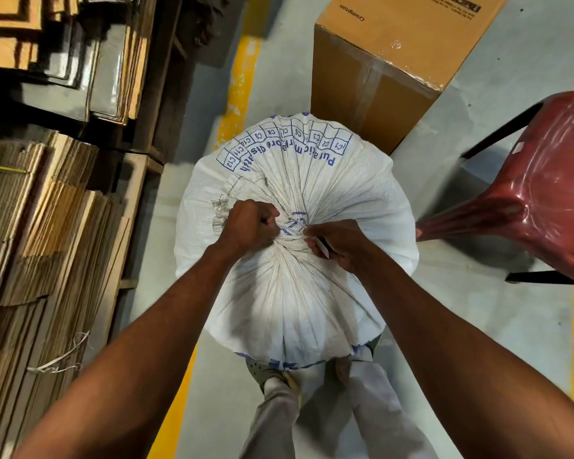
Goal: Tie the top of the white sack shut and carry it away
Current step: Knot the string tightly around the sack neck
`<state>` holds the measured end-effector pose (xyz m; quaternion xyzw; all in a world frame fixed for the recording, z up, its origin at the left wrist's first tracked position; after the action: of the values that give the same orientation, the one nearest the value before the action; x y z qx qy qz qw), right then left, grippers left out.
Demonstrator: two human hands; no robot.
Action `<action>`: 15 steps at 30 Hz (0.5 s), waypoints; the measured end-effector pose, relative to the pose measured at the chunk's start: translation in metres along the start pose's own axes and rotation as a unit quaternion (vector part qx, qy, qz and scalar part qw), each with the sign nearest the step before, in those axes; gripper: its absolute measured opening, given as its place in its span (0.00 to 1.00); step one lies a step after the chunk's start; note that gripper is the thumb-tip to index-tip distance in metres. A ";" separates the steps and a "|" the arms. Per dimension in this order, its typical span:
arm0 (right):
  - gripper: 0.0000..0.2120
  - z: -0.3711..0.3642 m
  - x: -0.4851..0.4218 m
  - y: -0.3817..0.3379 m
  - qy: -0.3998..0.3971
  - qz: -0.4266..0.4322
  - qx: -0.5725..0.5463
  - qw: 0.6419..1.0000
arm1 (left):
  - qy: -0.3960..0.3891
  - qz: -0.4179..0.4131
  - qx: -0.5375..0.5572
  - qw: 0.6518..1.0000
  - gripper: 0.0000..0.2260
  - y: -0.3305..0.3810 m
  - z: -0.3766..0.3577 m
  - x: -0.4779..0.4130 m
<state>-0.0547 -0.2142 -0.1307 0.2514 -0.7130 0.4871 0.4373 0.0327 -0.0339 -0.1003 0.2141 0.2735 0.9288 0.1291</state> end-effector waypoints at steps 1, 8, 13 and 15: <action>0.08 0.001 0.000 0.000 0.006 -0.004 -0.017 1.000 | -0.002 -0.019 -0.010 1.000 0.08 0.004 -0.001 0.003; 0.09 0.007 0.002 -0.011 -0.013 -0.022 -0.034 0.999 | -0.003 -0.162 -0.123 0.979 0.08 0.022 -0.032 0.048; 0.06 0.010 0.001 -0.014 -0.015 -0.018 -0.014 1.000 | 0.112 -0.095 -0.168 0.975 0.09 0.039 -0.039 0.070; 0.05 0.009 0.001 -0.014 -0.027 -0.018 -0.007 0.999 | 0.155 -0.041 -0.129 0.979 0.08 0.042 -0.042 0.074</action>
<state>-0.0477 -0.2284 -0.1242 0.2744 -0.7233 0.4668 0.4285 -0.0571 -0.0607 -0.0840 0.0375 0.1762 0.9722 0.1493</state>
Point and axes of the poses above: each hand's wrist, its own x-axis away from the middle knuckle, its own z-axis out of the back of the hand, y = z × x, the point moved 4 cm from there along -x, towards the middle knuckle, and after that the axes turned 1 degree about x, right-handed, at the moved point
